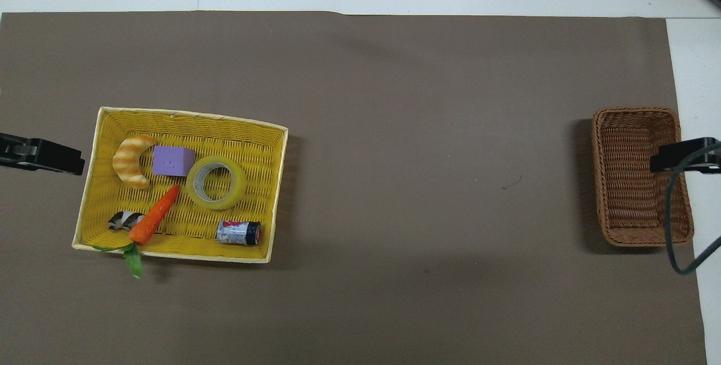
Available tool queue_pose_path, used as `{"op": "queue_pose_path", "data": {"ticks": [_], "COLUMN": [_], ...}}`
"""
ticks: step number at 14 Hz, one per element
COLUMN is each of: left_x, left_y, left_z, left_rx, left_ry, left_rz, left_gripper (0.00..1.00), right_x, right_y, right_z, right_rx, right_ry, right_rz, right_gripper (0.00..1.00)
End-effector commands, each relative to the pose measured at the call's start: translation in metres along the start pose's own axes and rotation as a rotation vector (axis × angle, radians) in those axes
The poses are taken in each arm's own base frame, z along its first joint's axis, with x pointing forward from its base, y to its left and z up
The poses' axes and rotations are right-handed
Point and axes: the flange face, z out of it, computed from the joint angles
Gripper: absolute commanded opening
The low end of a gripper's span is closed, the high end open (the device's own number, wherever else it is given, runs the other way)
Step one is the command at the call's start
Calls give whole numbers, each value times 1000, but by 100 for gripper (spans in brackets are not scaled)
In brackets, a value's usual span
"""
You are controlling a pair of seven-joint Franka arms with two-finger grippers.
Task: Move tape to another basket
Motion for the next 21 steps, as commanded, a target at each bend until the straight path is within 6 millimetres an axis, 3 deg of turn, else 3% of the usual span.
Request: {"op": "queue_pose_path", "data": {"ticks": [1,12,18,21], "left_x": [-8,-7,0,4], "left_y": [-3,-2,8,30], "left_z": [6,9,26,36], "left_rx": [0,-1,0,1], "left_ry": [8,12,15,20], "left_rz": [61,59,42,21], "left_gripper": [100,100,100,100], "right_x": [-8,-7,-7,-7], "right_y": [0,4,5,8], "right_z": [4,6,6,6], "right_rx": [-22,-26,-26,-26], "right_ry": [-3,-5,-5,-5], "right_rz": [-32,-63,-72,-94], "right_gripper": [100,100,100,100]}}
